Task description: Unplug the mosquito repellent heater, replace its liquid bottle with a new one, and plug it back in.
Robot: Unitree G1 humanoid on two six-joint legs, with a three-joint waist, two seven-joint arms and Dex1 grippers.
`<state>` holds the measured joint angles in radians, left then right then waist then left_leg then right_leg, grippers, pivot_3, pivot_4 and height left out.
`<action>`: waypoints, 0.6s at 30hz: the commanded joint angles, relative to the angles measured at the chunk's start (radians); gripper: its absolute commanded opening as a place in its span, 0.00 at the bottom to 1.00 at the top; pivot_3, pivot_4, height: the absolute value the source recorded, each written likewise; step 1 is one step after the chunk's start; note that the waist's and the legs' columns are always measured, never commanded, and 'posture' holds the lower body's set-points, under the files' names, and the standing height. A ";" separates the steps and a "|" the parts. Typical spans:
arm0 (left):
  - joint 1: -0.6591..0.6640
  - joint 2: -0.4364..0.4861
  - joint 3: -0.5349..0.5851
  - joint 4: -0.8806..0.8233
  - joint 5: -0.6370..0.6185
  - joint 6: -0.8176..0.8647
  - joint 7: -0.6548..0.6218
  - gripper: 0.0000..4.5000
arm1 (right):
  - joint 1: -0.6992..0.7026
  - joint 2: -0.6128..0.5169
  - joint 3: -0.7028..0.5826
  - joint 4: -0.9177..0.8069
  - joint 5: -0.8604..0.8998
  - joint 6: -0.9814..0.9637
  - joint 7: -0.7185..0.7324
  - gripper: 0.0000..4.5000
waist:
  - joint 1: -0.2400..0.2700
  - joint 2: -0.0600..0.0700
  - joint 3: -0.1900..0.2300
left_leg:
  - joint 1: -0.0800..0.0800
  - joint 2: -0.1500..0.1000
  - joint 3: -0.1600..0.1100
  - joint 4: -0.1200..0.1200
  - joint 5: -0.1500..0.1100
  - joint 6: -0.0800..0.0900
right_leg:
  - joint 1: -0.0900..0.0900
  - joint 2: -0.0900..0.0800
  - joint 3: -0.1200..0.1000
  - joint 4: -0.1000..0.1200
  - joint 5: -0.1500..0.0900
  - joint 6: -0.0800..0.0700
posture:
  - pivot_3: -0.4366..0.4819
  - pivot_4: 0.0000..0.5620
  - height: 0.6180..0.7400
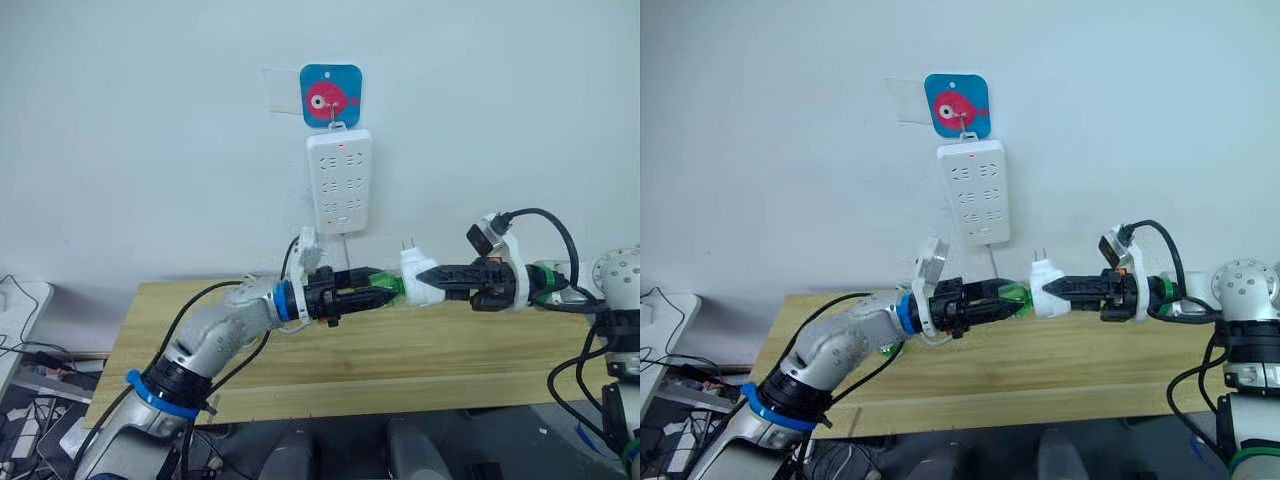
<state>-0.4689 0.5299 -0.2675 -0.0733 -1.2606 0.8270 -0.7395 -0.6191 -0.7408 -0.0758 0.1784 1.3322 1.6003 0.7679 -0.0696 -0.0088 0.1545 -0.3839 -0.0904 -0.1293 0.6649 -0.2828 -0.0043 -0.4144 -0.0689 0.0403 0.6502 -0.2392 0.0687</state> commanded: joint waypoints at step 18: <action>0.063 -0.003 0.284 0.053 -0.132 0.385 -0.010 0.49 | 0.004 -0.022 -0.136 -0.009 -0.041 0.010 -0.062 0.66 | 0.006 -0.001 0.001 | 0.000 -0.001 0.001 0.000 0.001 -0.002 | 0.000 -0.003 0.002 -0.002 0.000 -0.001 | 0.36 0.27 1.00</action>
<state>-0.4077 0.5152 -0.0228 0.0104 -1.3981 1.2143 -0.7199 -0.6067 -0.7383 -0.1692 0.1668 1.3003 1.6063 0.6968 -0.0632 -0.0097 0.1550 -0.3840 -0.0914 -0.1276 0.6648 -0.2817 -0.0066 -0.4147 -0.0719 0.0429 0.6486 -0.2388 0.0678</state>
